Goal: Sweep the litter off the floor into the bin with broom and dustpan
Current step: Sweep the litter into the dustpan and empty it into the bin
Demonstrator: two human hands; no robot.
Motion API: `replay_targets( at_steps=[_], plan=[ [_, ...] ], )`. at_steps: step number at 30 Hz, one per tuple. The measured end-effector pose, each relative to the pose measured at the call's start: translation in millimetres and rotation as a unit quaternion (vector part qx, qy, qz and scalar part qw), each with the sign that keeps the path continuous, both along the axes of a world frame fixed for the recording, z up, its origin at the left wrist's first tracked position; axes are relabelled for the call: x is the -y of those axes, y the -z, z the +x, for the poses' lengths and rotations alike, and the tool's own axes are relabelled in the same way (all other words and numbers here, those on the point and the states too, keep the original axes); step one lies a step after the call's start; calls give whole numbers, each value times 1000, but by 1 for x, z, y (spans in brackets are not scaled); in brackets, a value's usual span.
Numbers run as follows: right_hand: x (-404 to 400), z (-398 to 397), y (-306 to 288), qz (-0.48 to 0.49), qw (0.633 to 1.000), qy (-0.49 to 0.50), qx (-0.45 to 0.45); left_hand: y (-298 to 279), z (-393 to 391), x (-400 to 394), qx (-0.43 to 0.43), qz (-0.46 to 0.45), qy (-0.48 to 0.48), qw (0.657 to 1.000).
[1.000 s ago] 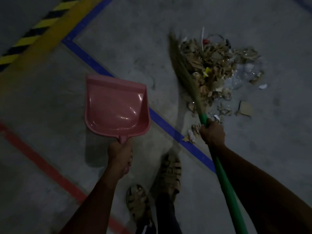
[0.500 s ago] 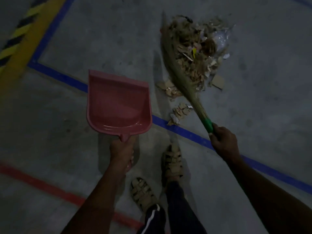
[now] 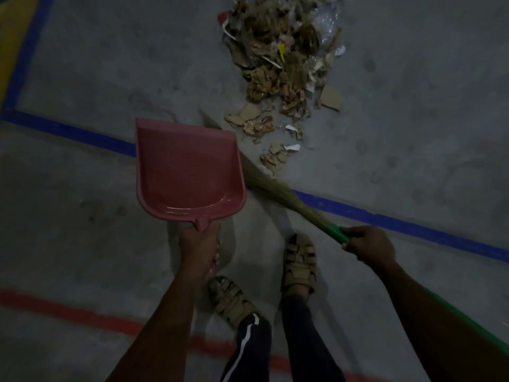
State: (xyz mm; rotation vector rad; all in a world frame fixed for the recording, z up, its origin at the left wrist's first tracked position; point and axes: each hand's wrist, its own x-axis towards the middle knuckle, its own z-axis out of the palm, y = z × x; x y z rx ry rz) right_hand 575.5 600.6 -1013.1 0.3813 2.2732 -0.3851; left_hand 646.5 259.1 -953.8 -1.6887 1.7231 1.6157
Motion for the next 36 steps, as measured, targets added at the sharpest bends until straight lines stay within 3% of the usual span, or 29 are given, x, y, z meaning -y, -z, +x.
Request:
replay_targets(
  at_steps=[7, 16, 25, 28, 36],
  plan=[
    [35, -28, 7, 61, 988, 74, -121, 6, 3, -19, 7, 9, -15, 1000],
    [52, -60, 9, 21, 959, 9, -284, 7, -14, -44, -2, 5, -22, 1000],
    [6, -69, -8, 23, 941, 50, -335, 0, -43, -76, 20, 53, -3, 998],
    [-2, -98, -10, 26, 941, 62, -332, 5, -61, -74, 44, 69, 54, 995],
    [19, -201, 54, 56, 928, 70, -361, 71, -123, -43, 58, 89, 140, 984]
  ],
)
